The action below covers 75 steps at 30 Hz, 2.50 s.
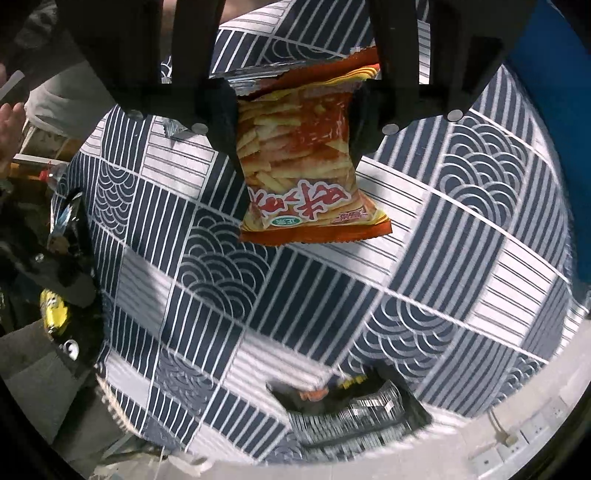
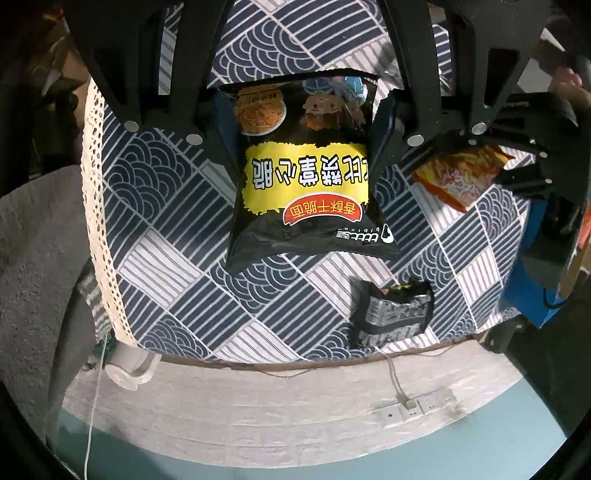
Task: Organize snacks
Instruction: 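Grasp the orange stick-snack bag with the left tool while the right tool grasps the black-and-yellow chip bag, then carry both bags into the cardboard box and open both tools to release them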
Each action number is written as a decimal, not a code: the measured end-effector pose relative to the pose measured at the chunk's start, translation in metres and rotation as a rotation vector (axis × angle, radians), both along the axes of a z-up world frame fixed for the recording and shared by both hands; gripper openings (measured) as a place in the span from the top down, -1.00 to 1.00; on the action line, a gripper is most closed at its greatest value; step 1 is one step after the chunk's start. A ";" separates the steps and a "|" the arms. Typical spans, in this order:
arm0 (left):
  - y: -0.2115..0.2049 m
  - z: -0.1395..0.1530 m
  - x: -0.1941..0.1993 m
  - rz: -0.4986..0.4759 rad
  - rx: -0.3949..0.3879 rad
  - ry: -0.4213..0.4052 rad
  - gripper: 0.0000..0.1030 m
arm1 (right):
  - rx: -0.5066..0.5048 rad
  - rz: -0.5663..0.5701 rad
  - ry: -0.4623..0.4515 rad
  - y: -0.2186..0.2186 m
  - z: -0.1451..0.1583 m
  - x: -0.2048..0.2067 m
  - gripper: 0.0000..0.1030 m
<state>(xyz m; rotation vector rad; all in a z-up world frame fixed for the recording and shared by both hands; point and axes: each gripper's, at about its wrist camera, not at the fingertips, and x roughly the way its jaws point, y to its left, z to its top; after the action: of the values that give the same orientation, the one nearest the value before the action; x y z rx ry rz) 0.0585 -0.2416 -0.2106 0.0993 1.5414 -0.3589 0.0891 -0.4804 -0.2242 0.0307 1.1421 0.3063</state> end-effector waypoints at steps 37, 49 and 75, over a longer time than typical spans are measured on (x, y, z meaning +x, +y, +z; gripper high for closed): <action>0.173 0.148 -0.034 0.079 0.076 -0.457 0.06 | 0.051 0.196 -0.161 0.134 0.108 -0.026 -0.17; 0.262 0.166 -0.058 0.151 0.160 -0.555 0.06 | 0.051 0.309 -0.195 0.214 0.135 -0.027 -0.17; 0.390 0.139 -0.061 0.366 0.157 -0.500 0.05 | 0.058 0.543 -0.127 0.405 0.119 -0.020 -0.18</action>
<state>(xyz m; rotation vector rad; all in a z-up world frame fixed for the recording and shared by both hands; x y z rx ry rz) -0.0023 0.1485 -0.0716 0.0241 1.0603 0.0788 0.0689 -0.0753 -0.1054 -0.2491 1.0007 0.8121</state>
